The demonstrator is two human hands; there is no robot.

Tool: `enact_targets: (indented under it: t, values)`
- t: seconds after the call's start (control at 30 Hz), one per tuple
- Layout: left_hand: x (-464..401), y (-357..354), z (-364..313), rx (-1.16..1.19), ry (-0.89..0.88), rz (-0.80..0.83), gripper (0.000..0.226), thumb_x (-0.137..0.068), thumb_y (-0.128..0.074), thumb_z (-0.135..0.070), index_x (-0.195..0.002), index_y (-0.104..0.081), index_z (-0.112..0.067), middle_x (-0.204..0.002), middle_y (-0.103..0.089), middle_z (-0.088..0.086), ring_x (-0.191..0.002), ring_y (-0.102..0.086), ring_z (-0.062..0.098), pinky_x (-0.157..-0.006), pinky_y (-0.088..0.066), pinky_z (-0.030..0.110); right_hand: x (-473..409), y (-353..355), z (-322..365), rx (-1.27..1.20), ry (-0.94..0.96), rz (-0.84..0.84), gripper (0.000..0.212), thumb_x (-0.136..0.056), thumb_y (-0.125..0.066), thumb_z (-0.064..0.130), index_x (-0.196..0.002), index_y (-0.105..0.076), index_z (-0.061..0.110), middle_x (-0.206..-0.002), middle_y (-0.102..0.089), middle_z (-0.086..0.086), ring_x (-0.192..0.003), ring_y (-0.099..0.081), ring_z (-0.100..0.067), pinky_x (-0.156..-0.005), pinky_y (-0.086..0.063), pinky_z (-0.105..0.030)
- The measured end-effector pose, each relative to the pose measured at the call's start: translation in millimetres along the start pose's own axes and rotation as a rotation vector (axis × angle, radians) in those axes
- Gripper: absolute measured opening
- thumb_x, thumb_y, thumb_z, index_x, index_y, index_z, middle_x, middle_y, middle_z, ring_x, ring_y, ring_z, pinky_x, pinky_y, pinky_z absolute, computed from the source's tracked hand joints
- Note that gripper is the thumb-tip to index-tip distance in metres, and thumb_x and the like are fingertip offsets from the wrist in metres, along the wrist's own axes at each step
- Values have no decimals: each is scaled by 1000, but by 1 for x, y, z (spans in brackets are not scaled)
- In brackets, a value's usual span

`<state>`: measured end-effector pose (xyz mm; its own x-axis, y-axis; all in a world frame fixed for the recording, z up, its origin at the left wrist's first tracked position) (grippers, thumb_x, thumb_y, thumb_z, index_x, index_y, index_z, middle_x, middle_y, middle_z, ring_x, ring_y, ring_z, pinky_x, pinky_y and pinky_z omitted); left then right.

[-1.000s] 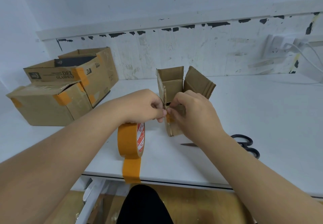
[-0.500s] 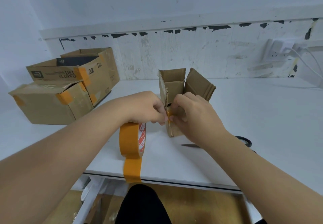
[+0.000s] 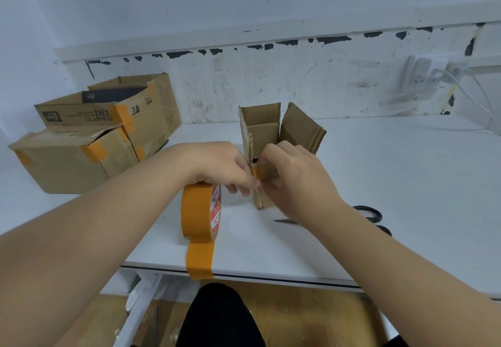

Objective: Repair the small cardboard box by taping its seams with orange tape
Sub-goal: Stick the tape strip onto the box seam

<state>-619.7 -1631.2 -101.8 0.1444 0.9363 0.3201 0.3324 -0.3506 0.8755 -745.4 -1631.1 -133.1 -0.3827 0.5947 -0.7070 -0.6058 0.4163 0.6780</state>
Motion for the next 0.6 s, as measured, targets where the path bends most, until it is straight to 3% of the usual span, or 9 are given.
enact_targets:
  t: [0.23,0.37,0.6]
  values:
    - [-6,1,-3,-81,16,-72,28,-84,-65,-45,-89,-76,-20,-88,-74,-6,-87,-66,8,-75,-48,22,2,1,-2,-17,7,7,15,-75,-69,15,-87,-61,14,-83,-60,-2,-69,-51,-25,-61,-43,-34]
    - [-5,1,-2,-39,7,-90,21,-85,-66,-39,-86,-76,-20,-80,-73,-11,-65,-61,-7,-60,-41,16,2,0,0,-19,-3,-33,8,-75,-63,17,-83,-62,15,-79,-60,-2,-64,-50,-25,-59,-41,-32]
    - [-4,4,2,-91,-13,-102,23,-84,-65,-44,-87,-76,-25,-90,-71,-4,-83,-62,10,-75,-49,24,-2,0,-1,-33,-40,-55,9,-75,-71,17,-81,-65,15,-75,-59,-3,-62,-52,-26,-56,-44,-34]
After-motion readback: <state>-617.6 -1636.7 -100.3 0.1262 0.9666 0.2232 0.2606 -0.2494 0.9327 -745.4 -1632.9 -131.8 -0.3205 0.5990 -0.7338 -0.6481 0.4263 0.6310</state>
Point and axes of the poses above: each hand's wrist, its own x-axis away from the middle knuckle, its own y-axis out of the back of the hand, z = x × y, the point moved 5 cm from there along -x, towards the middle knuckle
